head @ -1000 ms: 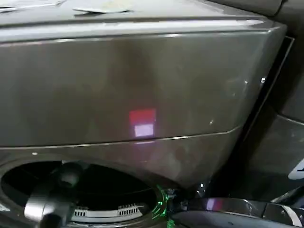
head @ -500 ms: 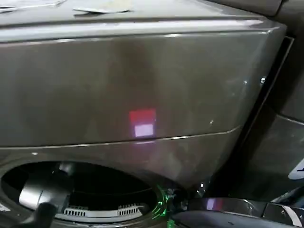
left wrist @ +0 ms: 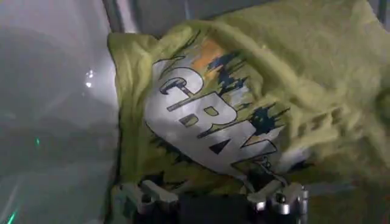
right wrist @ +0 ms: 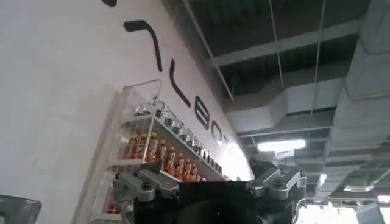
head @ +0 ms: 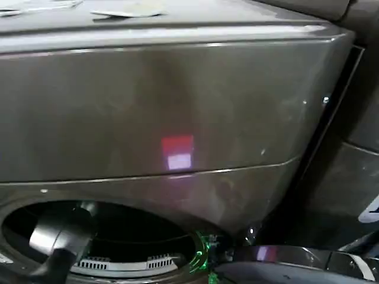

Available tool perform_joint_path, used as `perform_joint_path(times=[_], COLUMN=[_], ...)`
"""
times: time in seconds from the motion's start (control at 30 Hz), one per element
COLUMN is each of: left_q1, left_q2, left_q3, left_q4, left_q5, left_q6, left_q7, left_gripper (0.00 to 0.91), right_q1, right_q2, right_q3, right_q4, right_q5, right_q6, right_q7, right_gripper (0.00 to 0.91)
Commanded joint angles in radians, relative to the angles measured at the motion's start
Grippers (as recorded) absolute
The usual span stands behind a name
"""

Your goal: Grasp the clothes from the dryer.

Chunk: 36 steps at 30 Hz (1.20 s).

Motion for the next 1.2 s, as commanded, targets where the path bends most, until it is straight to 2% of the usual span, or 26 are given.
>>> perform_joint_path(times=[0.03, 0.4, 0.57, 0.8, 0.9, 1.07, 1.2], left_q1=[-0.007, -0.014, 0.007, 0.078, 0.126, 0.252, 0.339], left_q2=[0.002, 0.001, 0.001, -0.017, -0.019, -0.004, 0.003], left_q3=[0.009, 0.002, -0.053, -0.156, -0.226, -0.287, -0.325], left_q4=[0.012, 0.000, -0.042, -0.138, -0.214, -0.456, -0.609], left_q5=[-0.027, -0.063, -0.120, -0.329, -0.323, -0.490, -0.686], left_q6=[0.001, -0.003, 0.007, 0.054, 0.123, 0.240, 0.231], left_q7=[0.012, 0.007, -0.036, -0.204, -0.296, -0.409, -0.518], left_gripper=[0.000, 0.000, 0.000, 0.000, 0.000, 0.000, 0.000], right_q1=[-0.002, 0.003, 0.013, 0.039, 0.048, 0.060, 0.064], right_q2=[0.000, 0.001, 0.000, 0.000, 0.001, 0.001, -0.004], right_q3=[0.002, -0.003, -0.010, -0.043, -0.052, -0.066, -0.071], right_q4=[0.000, -0.002, -0.004, 0.007, 0.008, 0.008, 0.007], right_q5=[0.001, 0.000, -0.004, -0.019, -0.022, -0.026, -0.027], right_q6=[0.001, 0.002, 0.003, 0.004, 0.004, 0.005, 0.005], right_q7=[0.001, 0.001, 0.002, 0.003, 0.004, 0.004, 0.004], right_gripper=[0.907, 0.907, 0.907, 0.907, 0.907, 0.907, 0.907])
